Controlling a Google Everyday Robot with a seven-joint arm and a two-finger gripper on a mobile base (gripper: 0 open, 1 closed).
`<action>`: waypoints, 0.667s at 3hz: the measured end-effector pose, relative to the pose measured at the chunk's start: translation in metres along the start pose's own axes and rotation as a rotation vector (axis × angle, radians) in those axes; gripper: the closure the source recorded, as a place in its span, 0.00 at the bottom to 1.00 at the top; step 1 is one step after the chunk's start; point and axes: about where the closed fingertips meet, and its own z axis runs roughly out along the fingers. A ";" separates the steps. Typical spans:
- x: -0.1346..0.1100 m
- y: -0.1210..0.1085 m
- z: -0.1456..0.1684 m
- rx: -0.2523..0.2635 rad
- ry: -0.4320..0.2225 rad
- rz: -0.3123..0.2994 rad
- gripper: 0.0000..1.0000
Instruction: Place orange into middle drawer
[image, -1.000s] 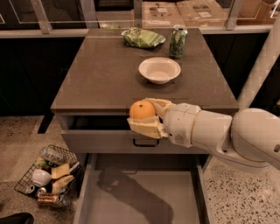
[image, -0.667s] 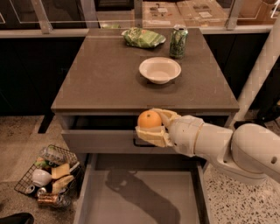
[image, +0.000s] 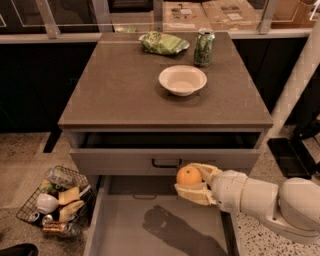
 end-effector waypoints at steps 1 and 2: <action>0.071 0.009 -0.005 -0.048 0.058 0.061 1.00; 0.072 0.006 0.005 -0.048 0.064 0.054 1.00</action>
Offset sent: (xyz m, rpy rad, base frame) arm -0.0192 -0.0114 -0.0492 -0.0079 0.0682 0.0271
